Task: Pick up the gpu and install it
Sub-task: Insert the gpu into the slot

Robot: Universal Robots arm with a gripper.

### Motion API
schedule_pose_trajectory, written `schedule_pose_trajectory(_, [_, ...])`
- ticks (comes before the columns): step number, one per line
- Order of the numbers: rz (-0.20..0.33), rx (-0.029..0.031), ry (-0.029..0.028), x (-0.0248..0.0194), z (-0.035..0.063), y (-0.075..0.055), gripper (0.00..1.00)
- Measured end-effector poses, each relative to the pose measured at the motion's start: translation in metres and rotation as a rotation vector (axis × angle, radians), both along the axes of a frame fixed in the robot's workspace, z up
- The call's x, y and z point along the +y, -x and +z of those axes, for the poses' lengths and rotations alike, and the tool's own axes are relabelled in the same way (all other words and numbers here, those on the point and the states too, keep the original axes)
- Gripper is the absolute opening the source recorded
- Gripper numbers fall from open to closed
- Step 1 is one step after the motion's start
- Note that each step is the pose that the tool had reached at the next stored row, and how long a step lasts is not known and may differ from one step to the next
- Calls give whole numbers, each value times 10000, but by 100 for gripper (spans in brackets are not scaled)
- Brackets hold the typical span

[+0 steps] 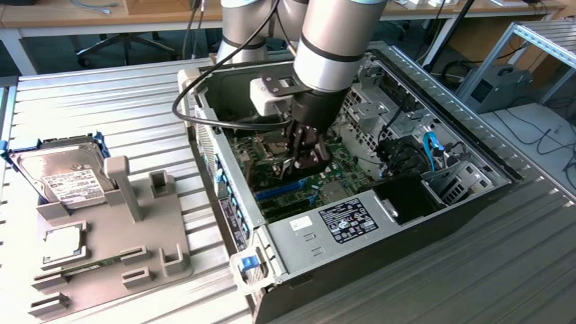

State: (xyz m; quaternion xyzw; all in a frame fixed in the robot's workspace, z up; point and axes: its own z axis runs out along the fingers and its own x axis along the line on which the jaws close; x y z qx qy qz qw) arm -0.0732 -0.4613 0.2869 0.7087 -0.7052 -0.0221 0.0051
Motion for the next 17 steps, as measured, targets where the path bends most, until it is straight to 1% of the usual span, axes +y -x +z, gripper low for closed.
schedule_pose_trajectory(6, [-2,0,0,0,-47,52,26])
schedule_pose_trajectory(17, [-58,0,0,0,-108,65,26])
